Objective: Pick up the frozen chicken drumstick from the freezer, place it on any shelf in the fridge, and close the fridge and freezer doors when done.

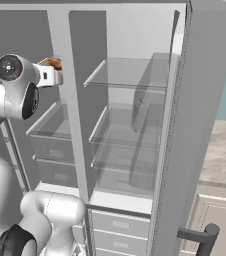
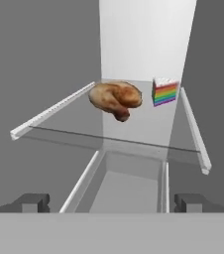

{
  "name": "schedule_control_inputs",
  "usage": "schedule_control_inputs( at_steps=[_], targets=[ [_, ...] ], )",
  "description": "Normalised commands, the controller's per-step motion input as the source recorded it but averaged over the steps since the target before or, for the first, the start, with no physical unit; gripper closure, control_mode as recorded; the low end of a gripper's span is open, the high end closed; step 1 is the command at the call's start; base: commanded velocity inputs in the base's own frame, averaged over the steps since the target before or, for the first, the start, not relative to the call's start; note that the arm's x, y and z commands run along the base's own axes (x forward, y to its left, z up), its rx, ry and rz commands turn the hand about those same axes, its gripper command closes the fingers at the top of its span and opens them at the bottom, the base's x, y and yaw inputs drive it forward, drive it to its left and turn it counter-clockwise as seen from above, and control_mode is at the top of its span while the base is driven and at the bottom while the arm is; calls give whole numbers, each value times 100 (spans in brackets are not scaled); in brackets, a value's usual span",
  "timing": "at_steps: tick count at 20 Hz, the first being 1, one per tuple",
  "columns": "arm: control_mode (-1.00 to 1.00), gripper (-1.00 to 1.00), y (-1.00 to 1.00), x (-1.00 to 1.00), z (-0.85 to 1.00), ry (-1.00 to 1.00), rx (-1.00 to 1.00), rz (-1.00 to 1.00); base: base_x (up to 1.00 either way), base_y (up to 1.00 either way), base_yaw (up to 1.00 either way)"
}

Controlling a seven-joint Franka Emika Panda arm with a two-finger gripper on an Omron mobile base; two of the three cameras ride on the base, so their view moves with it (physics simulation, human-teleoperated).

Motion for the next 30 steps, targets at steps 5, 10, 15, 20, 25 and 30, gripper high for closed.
schedule_control_inputs(
  at_steps=[5,10,15,20,25,30],
  targets=[
    [-100,-100,4,46,29,2,-2,0,0,0,0],
    [-100,-100,5,28,1,11,-1,0,0,0,0],
    [-100,-100,13,36,-8,12,-5,0,0,0,0],
    [-100,-100,8,41,-14,4,-5,0,0,0,0],
    [-100,-100,0,19,-8,0,-1,1,0,0,0],
    [-100,-100,4,2,-28,0,-15,14,0,0,0]
  ],
)
